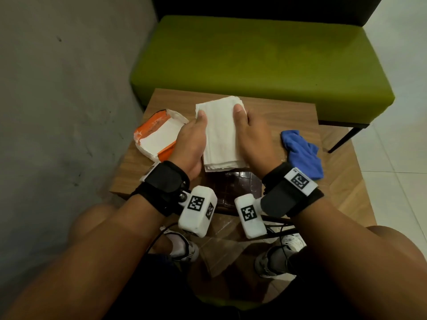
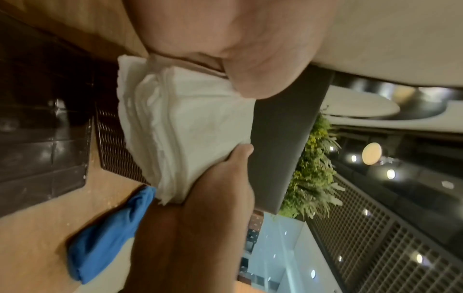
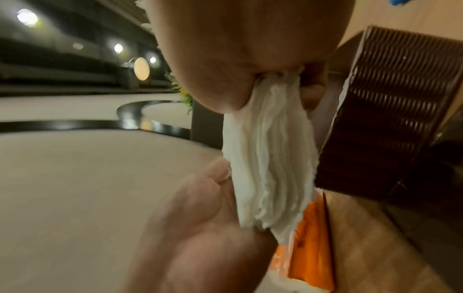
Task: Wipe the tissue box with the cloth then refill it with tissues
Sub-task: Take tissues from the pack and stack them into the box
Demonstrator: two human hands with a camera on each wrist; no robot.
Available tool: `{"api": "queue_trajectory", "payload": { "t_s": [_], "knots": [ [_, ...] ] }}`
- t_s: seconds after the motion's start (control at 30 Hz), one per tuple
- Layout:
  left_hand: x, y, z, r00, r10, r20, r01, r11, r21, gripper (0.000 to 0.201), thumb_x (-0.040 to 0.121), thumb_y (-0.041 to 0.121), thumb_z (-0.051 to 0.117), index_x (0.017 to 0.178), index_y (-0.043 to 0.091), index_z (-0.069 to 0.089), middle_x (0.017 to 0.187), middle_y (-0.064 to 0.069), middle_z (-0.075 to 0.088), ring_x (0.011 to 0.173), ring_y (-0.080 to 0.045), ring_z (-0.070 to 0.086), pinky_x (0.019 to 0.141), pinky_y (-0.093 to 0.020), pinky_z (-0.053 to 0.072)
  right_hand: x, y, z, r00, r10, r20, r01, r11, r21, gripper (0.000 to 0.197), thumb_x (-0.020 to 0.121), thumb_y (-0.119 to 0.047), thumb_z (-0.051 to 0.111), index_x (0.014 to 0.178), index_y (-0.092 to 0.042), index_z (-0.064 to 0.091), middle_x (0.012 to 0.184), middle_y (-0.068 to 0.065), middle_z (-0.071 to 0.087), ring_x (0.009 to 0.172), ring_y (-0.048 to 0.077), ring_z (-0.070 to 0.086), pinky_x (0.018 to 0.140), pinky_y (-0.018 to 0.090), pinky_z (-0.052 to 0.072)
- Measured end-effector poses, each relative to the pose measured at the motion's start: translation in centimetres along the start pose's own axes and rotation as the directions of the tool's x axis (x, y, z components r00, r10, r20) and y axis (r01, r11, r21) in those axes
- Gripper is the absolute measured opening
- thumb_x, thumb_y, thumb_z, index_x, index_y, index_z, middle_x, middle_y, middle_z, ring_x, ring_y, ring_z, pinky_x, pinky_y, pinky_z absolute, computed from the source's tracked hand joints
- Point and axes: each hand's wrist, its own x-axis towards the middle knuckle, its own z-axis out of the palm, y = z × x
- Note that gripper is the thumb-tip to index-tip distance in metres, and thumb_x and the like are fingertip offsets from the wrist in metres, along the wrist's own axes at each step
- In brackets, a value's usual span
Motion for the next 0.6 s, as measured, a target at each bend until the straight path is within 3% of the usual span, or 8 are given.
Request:
{"api": "queue_trajectory", "payload": {
  "t_s": [0.07, 0.17, 0.23, 0.3, 0.37, 0.43, 0.5, 0.6],
  "knots": [
    [-0.2, -0.2, 0.5, 0.998, 0.061, -0.007, -0.06, 0.992, 0.107, 0.04, 0.112, 0.052, 0.048, 0.105, 0.022, 0.074, 0.1, 0.005, 0.084, 0.095, -0.012, 0.081, 0.084, -0.034, 0.066, -0.3, -0.2, 0.3, 0.999, -0.039, -0.006, 0.039, 0.999, -0.01, 0.062, 0.101, -0.071, 0.036, 0.12, -0.02, 0.066, 0.107, 0.001, 0.076, 0.1, 0.023, 0.071, 0.088, 0.044, 0.056],
    [0.3, -1.0, 0.8, 0.972, 0.225, -0.064, -0.201, 0.944, 0.262, 0.031, 0.113, 0.045, 0.05, 0.111, 0.022, 0.071, 0.106, 0.001, 0.08, 0.099, -0.015, 0.078, 0.094, -0.042, 0.064, -0.3, -0.3, 0.6, 0.997, -0.074, 0.033, 0.074, 0.997, 0.02, 0.053, 0.107, -0.06, 0.044, 0.129, -0.016, 0.064, 0.113, 0.001, 0.075, 0.101, 0.018, 0.07, 0.078, 0.031, 0.05],
    [0.8, -1.4, 0.6, 0.959, 0.263, -0.106, -0.22, 0.927, 0.305, 0.039, 0.115, 0.046, 0.044, 0.113, 0.017, 0.071, 0.107, -0.003, 0.079, 0.102, -0.021, 0.077, 0.098, -0.048, 0.062, 0.0, 0.0, 0.6, 0.998, -0.059, 0.022, 0.058, 0.996, 0.061, 0.051, 0.107, -0.058, 0.044, 0.123, -0.015, 0.065, 0.109, 0.003, 0.075, 0.099, 0.021, 0.071, 0.082, 0.037, 0.053],
    [0.8, -1.4, 0.6, 0.955, 0.275, -0.111, -0.234, 0.928, 0.289, 0.044, 0.116, 0.047, 0.039, 0.109, 0.018, 0.072, 0.105, -0.004, 0.08, 0.102, -0.023, 0.077, 0.097, -0.047, 0.063, 0.1, 0.4, 0.6, 0.999, -0.036, 0.021, 0.033, 0.993, 0.117, 0.062, 0.1, -0.07, 0.04, 0.116, -0.017, 0.067, 0.106, 0.003, 0.077, 0.099, 0.024, 0.073, 0.089, 0.049, 0.058],
    [0.9, -1.5, 0.5, 0.968, 0.235, -0.086, -0.212, 0.952, 0.22, 0.046, 0.116, 0.047, 0.037, 0.102, 0.02, 0.072, 0.106, -0.008, 0.081, 0.104, -0.027, 0.079, 0.096, -0.047, 0.064, 0.2, 0.8, 0.6, 0.999, -0.029, 0.035, 0.023, 0.987, 0.16, 0.071, 0.093, -0.077, 0.036, 0.114, -0.017, 0.068, 0.105, 0.003, 0.077, 0.1, 0.025, 0.074, 0.092, 0.055, 0.059],
    [1.4, -1.6, 0.0, 0.982, 0.17, -0.084, -0.159, 0.978, 0.132, 0.046, 0.117, 0.046, 0.037, 0.106, 0.019, 0.072, 0.108, -0.008, 0.082, 0.105, -0.026, 0.079, 0.096, -0.047, 0.064, 0.1, 0.5, 0.0, 0.999, -0.024, 0.027, 0.02, 0.988, 0.15, 0.069, 0.095, -0.075, 0.035, 0.114, -0.018, 0.068, 0.105, 0.002, 0.077, 0.1, 0.024, 0.074, 0.092, 0.056, 0.059],
    [1.8, -1.1, -0.9, 0.98, 0.162, -0.117, -0.14, 0.975, 0.174, 0.053, 0.112, 0.059, 0.037, 0.113, 0.017, 0.069, 0.109, -0.006, 0.08, 0.104, -0.024, 0.077, 0.097, -0.048, 0.063, 0.2, 0.3, -0.9, 0.997, -0.041, 0.062, 0.034, 0.992, 0.118, 0.057, 0.105, -0.065, 0.037, 0.115, -0.017, 0.067, 0.105, 0.003, 0.076, 0.1, 0.024, 0.073, 0.093, 0.055, 0.058],
    [2.1, 0.3, -2.4, 0.946, 0.295, -0.131, -0.248, 0.924, 0.292, 0.067, 0.099, 0.08, 0.044, 0.122, 0.019, 0.059, 0.118, -0.003, 0.072, 0.111, -0.02, 0.071, 0.106, -0.05, 0.057, 0.7, 0.1, -2.3, 0.946, -0.124, 0.298, 0.146, 0.988, -0.052, 0.041, 0.111, -0.054, 0.04, 0.103, -0.022, 0.064, 0.095, -0.001, 0.072, 0.088, 0.022, 0.07, 0.084, 0.047, 0.057]
  ]
}}
